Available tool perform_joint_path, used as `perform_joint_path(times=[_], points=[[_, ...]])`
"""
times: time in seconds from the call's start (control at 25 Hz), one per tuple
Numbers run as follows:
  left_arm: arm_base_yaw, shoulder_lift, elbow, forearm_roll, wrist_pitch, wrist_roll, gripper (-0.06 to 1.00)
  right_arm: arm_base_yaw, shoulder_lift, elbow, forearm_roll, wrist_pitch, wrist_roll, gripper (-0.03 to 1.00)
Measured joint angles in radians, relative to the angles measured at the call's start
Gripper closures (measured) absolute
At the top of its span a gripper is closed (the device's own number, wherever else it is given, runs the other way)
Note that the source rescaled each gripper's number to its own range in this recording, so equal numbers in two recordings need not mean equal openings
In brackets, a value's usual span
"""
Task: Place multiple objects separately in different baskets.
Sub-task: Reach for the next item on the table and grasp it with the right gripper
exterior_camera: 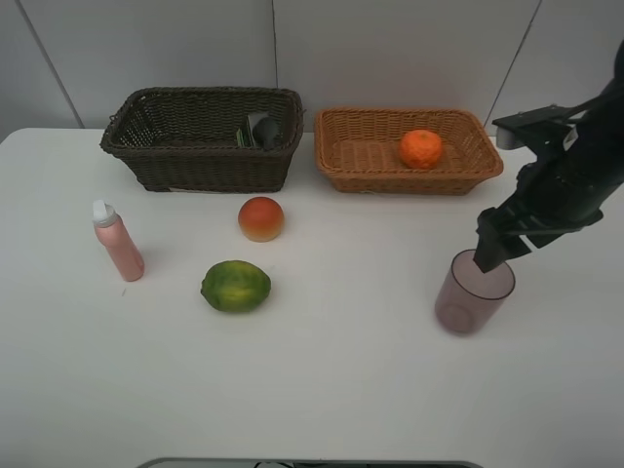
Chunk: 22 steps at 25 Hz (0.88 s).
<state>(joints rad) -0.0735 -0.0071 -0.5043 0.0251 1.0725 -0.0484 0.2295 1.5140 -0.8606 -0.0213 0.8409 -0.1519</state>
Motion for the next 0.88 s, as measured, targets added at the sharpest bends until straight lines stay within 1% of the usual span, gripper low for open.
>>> perform_joint_path(times=[0.12, 0.4, 0.56, 0.64, 0.72, 0.76, 0.8, 0.88], points=[[0.000, 0.000, 0.000, 0.000, 0.000, 0.000, -0.06, 0.000, 0.000, 0.025, 0.006, -0.044, -0.012, 0.01], [0.000, 0.000, 0.000, 0.000, 0.000, 0.000, -0.06, -0.020, 0.007, 0.126, 0.005, -0.194, -0.016, 0.01], [0.000, 0.000, 0.000, 0.000, 0.000, 0.000, -0.06, -0.023, 0.038, 0.134, 0.006, -0.240, -0.016, 0.01], [0.000, 0.000, 0.000, 0.000, 0.000, 0.000, -0.06, -0.023, 0.055, 0.134, 0.007, -0.254, -0.016, 0.03], [0.000, 0.000, 0.000, 0.000, 0.000, 0.000, -0.06, -0.023, 0.072, 0.134, 0.013, -0.259, -0.016, 0.11], [0.000, 0.000, 0.000, 0.000, 0.000, 0.000, -0.06, -0.023, 0.077, 0.134, 0.021, -0.261, -0.016, 0.18], [0.000, 0.000, 0.000, 0.000, 0.000, 0.000, -0.06, -0.023, 0.078, 0.134, 0.021, -0.262, -0.016, 0.29], [0.000, 0.000, 0.000, 0.000, 0.000, 0.000, -0.06, -0.023, 0.079, 0.134, 0.021, -0.264, -0.016, 0.55]])
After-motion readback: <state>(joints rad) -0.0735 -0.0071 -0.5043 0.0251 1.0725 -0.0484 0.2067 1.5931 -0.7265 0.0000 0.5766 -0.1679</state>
